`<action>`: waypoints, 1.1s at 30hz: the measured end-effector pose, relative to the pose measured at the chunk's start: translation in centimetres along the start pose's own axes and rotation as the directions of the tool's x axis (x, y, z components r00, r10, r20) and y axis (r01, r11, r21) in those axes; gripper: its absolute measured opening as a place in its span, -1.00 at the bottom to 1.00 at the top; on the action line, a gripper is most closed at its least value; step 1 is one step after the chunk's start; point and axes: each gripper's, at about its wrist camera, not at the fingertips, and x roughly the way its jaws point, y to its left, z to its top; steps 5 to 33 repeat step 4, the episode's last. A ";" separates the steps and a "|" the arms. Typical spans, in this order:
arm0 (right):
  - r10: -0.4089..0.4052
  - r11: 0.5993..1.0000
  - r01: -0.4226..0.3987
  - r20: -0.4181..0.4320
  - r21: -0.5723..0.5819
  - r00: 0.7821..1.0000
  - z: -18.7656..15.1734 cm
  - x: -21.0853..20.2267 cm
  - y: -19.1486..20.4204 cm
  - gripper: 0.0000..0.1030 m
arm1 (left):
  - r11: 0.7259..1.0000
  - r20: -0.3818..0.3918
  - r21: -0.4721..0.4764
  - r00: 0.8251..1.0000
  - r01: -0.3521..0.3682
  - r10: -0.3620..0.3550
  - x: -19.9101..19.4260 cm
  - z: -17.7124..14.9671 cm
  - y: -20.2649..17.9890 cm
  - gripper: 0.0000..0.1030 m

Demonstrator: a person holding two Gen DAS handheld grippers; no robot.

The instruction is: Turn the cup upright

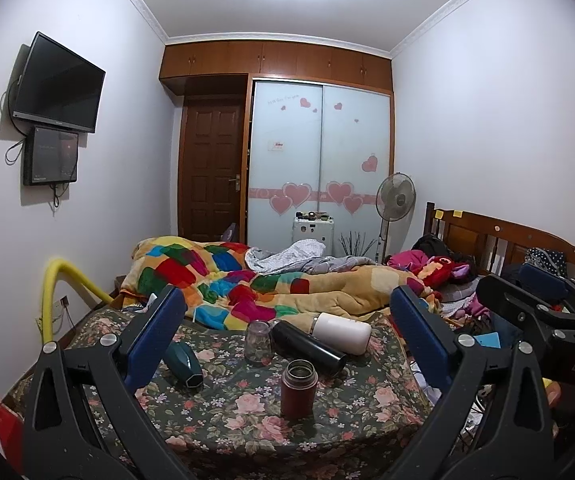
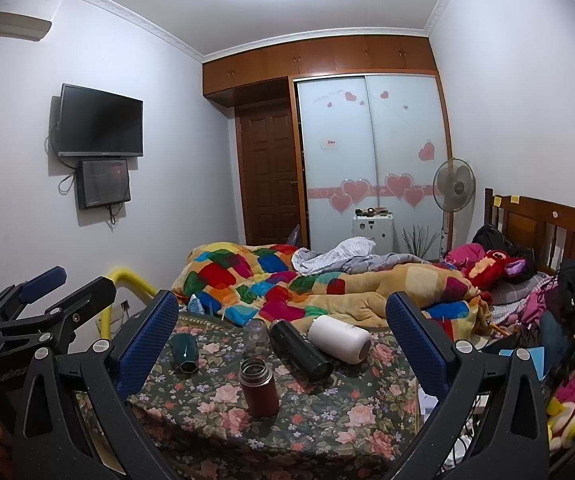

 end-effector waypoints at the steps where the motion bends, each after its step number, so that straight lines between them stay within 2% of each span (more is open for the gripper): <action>1: -0.001 1.000 0.001 -0.003 0.001 1.000 -0.1 0.1 0.0 1.00 | 1.000 -0.002 0.000 1.000 0.002 -0.002 0.1 0.0 0.0 1.00; 33: -0.002 1.000 0.002 -0.015 0.001 1.000 -0.1 0.6 0.2 1.00 | 1.000 -0.006 -0.005 1.000 0.002 -0.002 0.4 -0.2 0.3 1.00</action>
